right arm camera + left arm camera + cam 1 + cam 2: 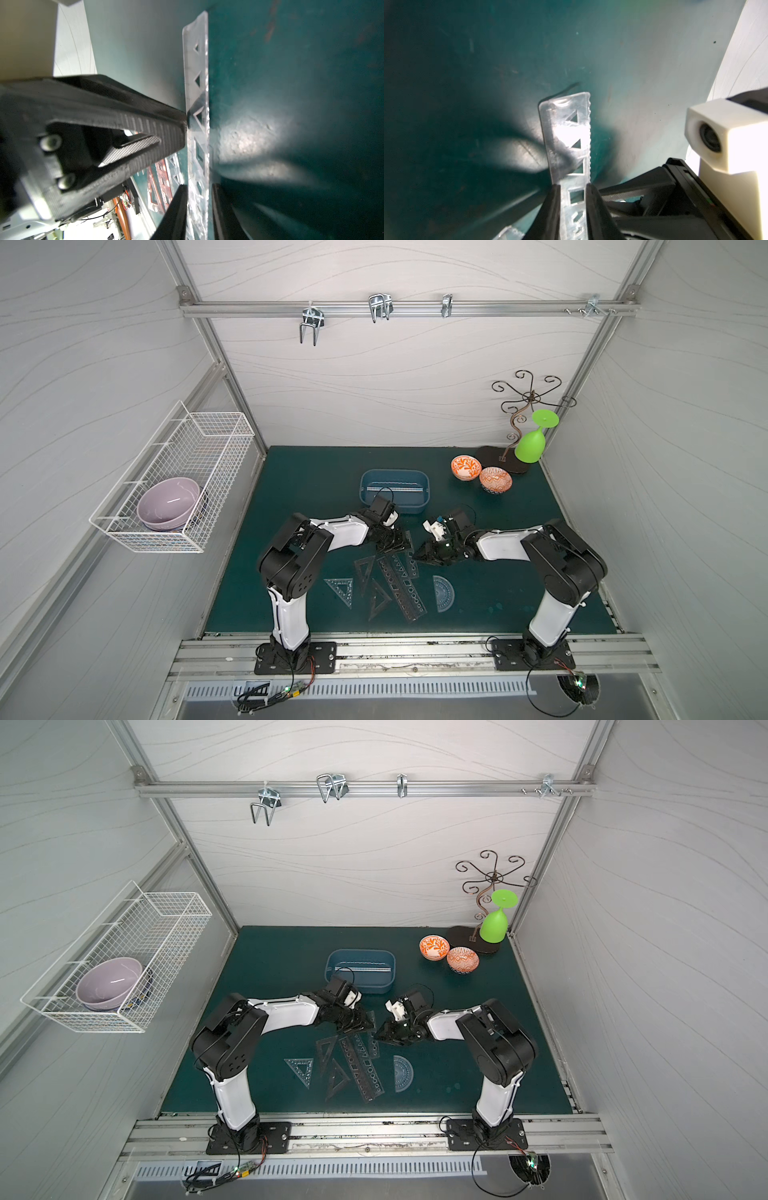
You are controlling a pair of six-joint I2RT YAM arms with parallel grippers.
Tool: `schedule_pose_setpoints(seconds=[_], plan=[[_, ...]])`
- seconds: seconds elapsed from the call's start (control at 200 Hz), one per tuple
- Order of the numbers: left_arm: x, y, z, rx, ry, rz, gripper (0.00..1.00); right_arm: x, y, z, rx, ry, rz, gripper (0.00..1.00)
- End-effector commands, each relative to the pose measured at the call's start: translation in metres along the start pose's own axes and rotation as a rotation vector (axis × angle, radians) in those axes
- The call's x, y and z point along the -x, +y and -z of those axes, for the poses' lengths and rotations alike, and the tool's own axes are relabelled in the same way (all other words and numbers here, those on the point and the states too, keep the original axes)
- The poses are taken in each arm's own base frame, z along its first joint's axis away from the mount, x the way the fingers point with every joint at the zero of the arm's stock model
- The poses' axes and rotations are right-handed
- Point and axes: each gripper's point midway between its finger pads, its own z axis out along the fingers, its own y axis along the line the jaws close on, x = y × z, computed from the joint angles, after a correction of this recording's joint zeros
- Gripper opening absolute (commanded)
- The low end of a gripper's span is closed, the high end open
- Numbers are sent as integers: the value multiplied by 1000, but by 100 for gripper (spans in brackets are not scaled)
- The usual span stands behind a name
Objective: Put the scattered rulers into the storage box
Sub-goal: Pick up the ruler from the center of the board.
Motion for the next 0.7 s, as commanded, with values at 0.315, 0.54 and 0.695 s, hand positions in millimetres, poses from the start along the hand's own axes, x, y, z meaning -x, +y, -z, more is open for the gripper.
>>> schedule_pose_setpoints(seconds=[0.315, 0.54, 0.695], plan=[[-15, 24, -11, 58, 38, 33, 26, 5, 0, -15, 45, 21, -67, 21], [-11, 15, -5, 38, 21, 25, 27, 5, -10, -20, 48, 32, -106, 2], [0, -7, 17, -15, -17, 2, 35, 11, -5, -11, 71, 6, -102, 0]])
